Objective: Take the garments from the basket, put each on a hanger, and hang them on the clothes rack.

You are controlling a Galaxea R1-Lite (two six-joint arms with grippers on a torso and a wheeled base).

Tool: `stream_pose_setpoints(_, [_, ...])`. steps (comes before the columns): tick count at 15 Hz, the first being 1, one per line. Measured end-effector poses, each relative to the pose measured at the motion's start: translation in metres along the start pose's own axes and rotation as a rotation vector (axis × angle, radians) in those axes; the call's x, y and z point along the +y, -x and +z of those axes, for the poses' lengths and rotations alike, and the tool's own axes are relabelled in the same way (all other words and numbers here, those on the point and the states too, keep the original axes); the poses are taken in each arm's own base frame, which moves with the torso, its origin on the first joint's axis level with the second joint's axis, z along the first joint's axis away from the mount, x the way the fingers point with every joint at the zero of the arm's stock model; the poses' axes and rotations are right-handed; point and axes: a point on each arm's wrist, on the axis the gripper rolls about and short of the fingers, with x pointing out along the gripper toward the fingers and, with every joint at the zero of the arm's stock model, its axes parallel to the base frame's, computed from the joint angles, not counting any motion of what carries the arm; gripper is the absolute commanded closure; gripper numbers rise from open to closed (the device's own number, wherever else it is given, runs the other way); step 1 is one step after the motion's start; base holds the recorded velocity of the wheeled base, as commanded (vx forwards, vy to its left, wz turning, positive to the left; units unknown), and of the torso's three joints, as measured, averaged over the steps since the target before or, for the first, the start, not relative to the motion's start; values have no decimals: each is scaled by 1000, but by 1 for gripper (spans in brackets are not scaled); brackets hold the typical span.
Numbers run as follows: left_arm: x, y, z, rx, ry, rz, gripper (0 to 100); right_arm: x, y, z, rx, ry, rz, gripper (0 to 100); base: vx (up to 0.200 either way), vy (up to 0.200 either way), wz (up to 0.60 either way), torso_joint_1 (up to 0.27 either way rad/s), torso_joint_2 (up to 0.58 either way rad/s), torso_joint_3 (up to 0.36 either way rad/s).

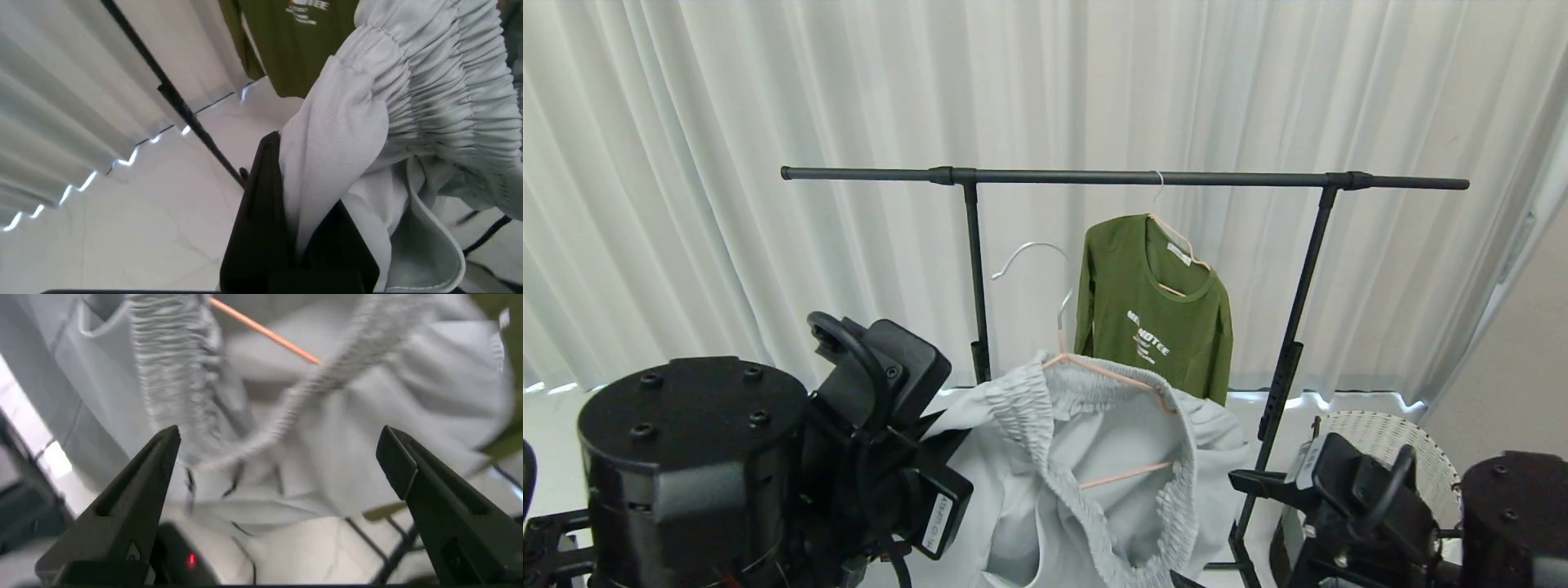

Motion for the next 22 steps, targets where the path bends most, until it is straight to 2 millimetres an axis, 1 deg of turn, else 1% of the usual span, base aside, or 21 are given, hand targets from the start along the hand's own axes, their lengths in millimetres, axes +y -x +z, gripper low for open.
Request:
stream_pose_setpoints(4, [-1,12,-14,-19,-72,-175,100,-13,40,0,112,23,61,0,0,0,0,0,0,0])
stream_pose_setpoints(6, [-2,18,-15,-92,-108,-252,100,-19,55,16,83,15,130,0,0,0,0,0,0,0])
stream_pose_setpoints(8, [-2,21,-20,-127,-170,-301,100,-21,56,28,45,31,165,0,0,0,0,0,0,0])
stream_pose_setpoints(10, [-3,23,-24,-132,-201,-330,100,-21,47,38,36,48,216,0,0,0,0,0,0,0])
stream_pose_setpoints(14, [-3,22,-24,-145,-200,-330,100,-19,17,54,56,77,306,0,0,0,0,0,0,0])
stream_pose_setpoints(17, [-3,22,-24,-148,-211,-331,100,-15,-3,52,115,77,336,0,0,0,0,0,0,0])
stream_pose_setpoints(19, [-3,22,-23,-155,-237,-328,100,-11,-10,48,176,72,356,0,0,0,0,0,0,0])
stream_pose_setpoints(22, [-4,22,-22,-169,-237,-337,100,-9,-20,47,208,66,363,0,0,0,0,0,0,0])
